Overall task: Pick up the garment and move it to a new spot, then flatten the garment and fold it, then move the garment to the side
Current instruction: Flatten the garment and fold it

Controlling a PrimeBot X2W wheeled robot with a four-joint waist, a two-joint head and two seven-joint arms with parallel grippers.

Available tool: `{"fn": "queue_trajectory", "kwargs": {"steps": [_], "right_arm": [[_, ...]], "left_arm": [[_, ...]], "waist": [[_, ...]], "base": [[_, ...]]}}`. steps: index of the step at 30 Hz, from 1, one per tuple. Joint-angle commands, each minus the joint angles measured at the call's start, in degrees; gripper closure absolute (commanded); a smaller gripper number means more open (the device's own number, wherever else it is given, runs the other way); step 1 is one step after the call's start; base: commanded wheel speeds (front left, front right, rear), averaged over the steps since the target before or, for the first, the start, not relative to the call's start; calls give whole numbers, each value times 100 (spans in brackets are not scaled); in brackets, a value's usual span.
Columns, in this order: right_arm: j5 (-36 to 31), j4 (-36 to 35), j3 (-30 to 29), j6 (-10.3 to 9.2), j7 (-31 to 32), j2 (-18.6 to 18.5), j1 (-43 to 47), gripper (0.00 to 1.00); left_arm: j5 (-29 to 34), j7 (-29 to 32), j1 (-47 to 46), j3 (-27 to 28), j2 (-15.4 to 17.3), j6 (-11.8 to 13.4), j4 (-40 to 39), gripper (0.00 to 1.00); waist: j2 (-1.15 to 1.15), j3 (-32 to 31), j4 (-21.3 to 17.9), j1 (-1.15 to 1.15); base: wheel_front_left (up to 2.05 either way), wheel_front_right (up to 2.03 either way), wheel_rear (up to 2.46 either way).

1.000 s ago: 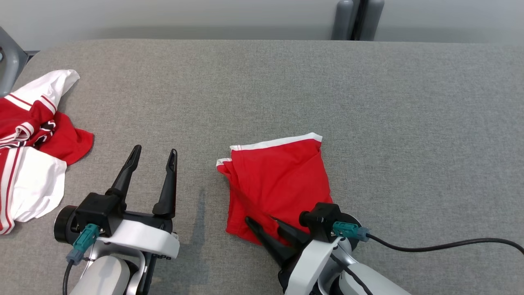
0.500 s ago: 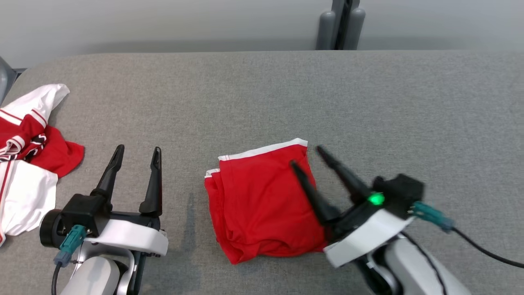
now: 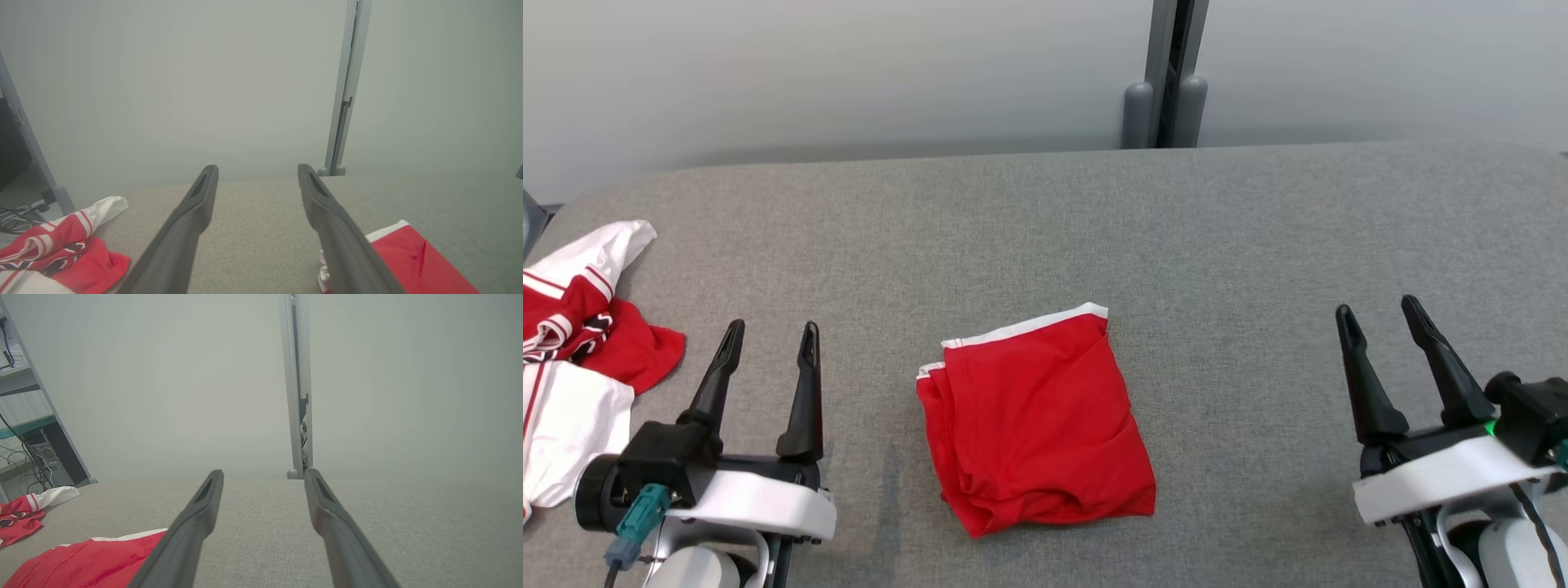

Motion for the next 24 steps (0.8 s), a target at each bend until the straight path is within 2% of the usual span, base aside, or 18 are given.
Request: {"fn": "queue_trajectory", "kwargs": {"steps": [1, 9, 24], "right_arm": [[-37, -65, -71, 1, 55, -14, 99, 0], [-165, -273, -341, 1, 385, 33, 678, 0], [-267, -430, -528, 1, 593, 94, 1038, 0]], "left_arm": [[28, 23, 74, 11, 35, 32, -16, 0], [109, 215, 465, -144, 244, 89, -177, 0], [58, 307, 800, -114, 463, 181, -346, 0]], "waist": [[0, -95, -23, 0], [0, -623, -27, 0], [0, -895, 44, 0]], "base": [[0, 0, 0], [0, 0, 0], [0, 0, 0]]}}
